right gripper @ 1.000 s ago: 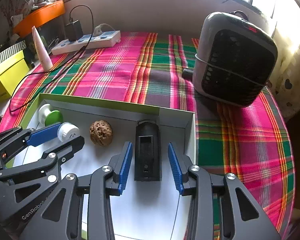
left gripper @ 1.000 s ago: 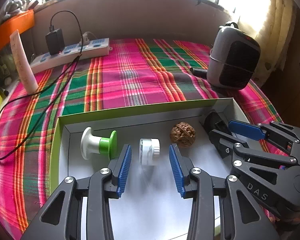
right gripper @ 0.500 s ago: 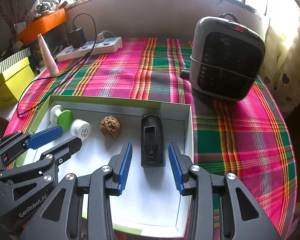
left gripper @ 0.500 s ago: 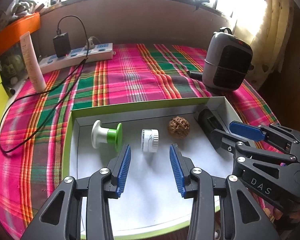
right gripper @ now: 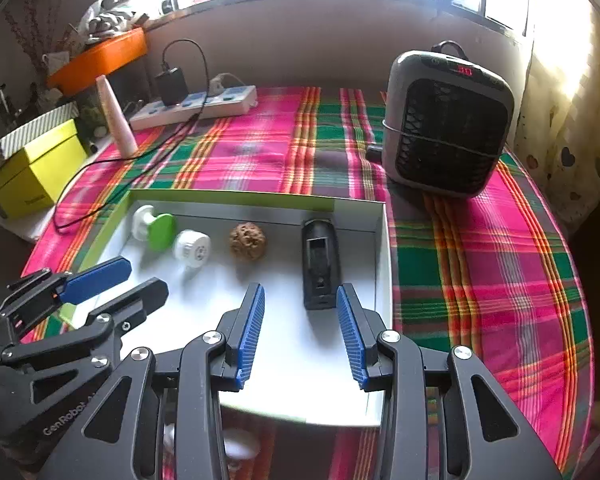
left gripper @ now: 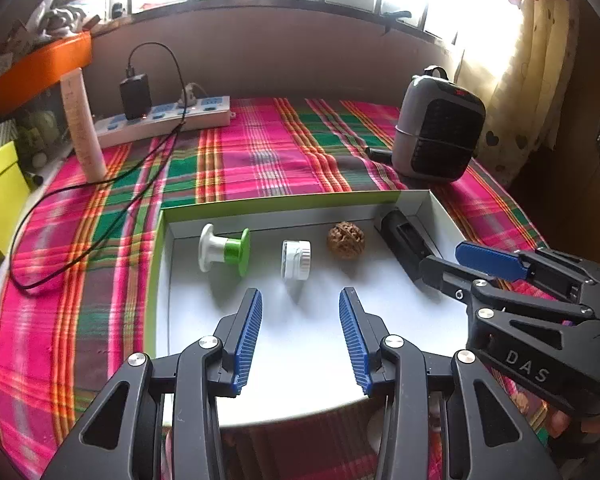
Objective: Organize objects
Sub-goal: 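Withdraw both grippers from the tray toward the objects on the cloth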
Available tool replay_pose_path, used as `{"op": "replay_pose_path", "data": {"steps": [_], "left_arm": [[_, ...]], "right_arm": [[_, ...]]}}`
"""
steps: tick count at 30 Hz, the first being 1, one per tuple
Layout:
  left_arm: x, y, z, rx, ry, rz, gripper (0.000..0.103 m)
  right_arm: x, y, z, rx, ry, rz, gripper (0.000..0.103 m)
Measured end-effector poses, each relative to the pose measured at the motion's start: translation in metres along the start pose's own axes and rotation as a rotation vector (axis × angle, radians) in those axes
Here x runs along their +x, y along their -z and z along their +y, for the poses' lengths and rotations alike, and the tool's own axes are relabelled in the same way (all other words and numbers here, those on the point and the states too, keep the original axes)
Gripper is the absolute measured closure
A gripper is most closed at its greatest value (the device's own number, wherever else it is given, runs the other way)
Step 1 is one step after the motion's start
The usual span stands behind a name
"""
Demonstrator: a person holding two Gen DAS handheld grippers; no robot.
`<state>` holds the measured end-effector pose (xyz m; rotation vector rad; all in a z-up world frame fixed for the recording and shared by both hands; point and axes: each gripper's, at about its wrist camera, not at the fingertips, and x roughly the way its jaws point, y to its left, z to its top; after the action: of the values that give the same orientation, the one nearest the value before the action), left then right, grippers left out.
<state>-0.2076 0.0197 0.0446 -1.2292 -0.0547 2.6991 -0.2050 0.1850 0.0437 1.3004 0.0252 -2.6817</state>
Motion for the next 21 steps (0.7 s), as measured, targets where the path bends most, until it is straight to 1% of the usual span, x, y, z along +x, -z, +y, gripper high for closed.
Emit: {"op": "replay_pose_path", "data": {"steps": [11, 15, 18, 21], "left_arm": [[-0.024, 0.02, 0.003, -0.009, -0.012, -0.027, 0.064], [-0.033, 0.031, 0.004, -0.012, -0.016, -0.033, 0.064], [-0.04, 0.039, 0.003, 0.004, -0.042, -0.052, 0.064], [-0.045, 0.045, 0.004, -0.001, -0.035, -0.054, 0.064]], "right_arm": [[-0.02, 0.021, 0.006, 0.002, 0.005, -0.029, 0.064], [-0.024, 0.03, 0.002, 0.025, -0.004, -0.037, 0.064], [-0.028, 0.035, 0.0, 0.03, -0.002, -0.045, 0.064], [-0.033, 0.04, -0.002, 0.038, -0.011, -0.054, 0.064]]}}
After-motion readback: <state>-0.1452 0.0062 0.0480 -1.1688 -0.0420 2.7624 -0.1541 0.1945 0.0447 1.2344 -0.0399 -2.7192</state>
